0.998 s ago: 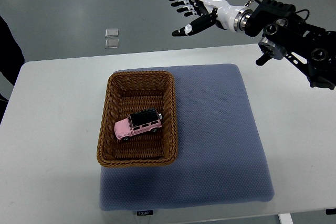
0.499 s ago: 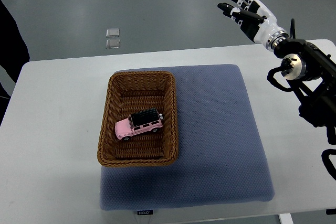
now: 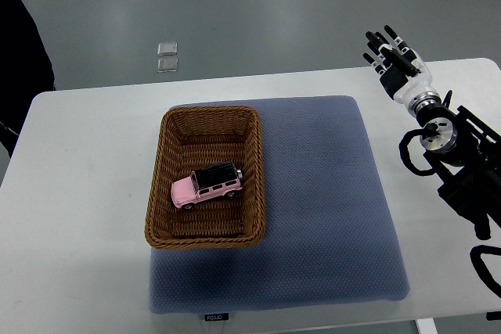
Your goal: Place pink car in brown basket
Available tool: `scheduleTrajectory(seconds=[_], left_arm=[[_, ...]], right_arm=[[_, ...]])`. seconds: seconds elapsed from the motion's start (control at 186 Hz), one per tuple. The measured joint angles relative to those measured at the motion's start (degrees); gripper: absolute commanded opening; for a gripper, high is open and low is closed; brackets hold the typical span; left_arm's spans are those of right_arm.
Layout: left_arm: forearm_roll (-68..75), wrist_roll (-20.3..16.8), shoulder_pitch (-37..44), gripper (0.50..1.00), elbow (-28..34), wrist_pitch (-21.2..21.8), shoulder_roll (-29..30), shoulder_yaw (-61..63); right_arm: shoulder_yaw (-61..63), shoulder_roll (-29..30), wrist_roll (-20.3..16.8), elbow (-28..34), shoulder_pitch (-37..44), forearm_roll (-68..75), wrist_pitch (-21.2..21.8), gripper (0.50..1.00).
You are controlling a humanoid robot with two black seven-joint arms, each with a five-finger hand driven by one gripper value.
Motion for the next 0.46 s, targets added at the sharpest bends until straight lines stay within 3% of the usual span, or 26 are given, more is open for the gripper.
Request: scheduleTrajectory(seconds=[0.456], left_arm=[[0.00,-0.02,0.00,1.000,-0.07,0.00,0.00,0.01]], right_arm=[[-0.99,0.08,0.31,-1.60,-0.65,1.02,0.11,0.907]])
